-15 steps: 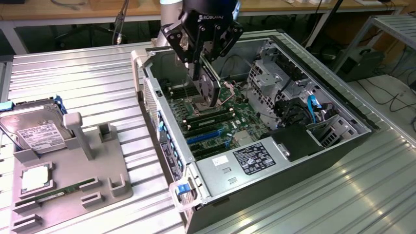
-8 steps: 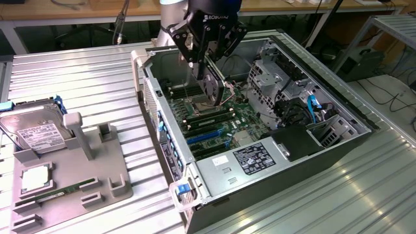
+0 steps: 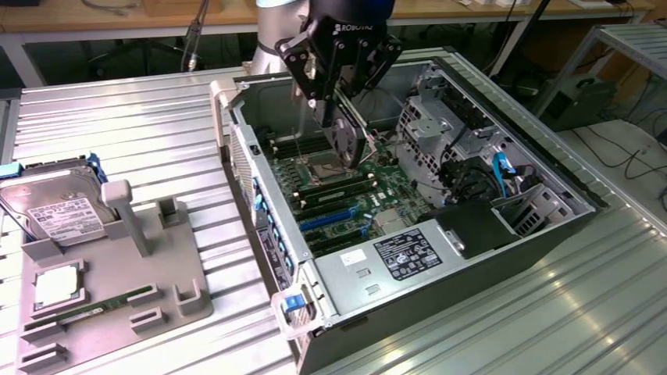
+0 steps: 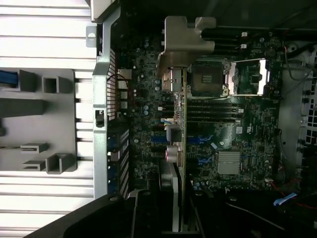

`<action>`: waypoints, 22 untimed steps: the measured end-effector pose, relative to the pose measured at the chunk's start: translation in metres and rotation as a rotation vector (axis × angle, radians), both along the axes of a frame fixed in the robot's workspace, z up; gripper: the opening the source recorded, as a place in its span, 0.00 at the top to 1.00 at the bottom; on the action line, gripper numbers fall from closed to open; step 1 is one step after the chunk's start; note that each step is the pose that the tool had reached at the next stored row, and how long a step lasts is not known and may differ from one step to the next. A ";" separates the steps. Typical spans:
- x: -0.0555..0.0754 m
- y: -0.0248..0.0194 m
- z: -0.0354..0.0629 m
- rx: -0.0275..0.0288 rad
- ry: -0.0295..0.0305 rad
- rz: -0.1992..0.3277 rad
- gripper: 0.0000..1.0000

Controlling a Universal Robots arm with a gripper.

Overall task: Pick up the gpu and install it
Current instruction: 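Pick up the gpu and move the gpu toward the slot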

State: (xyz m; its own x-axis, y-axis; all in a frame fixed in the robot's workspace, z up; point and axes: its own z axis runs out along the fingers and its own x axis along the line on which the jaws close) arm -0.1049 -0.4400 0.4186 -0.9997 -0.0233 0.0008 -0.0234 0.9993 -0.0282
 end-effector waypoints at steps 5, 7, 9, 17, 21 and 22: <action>0.005 0.0000 -0.0003 0.0001 -0.0002 0.000 0.72; 0.008 0.0000 -0.0005 0.0001 -0.0002 0.000 0.72; 0.010 0.0000 -0.0008 0.0000 -0.0002 0.000 0.72; 0.019 0.0000 -0.0016 0.0000 -0.0005 0.000 0.72; 0.023 0.0000 -0.0019 0.0000 -0.0007 0.000 0.72; 0.025 0.0000 -0.0019 0.0000 -0.0008 0.000 0.72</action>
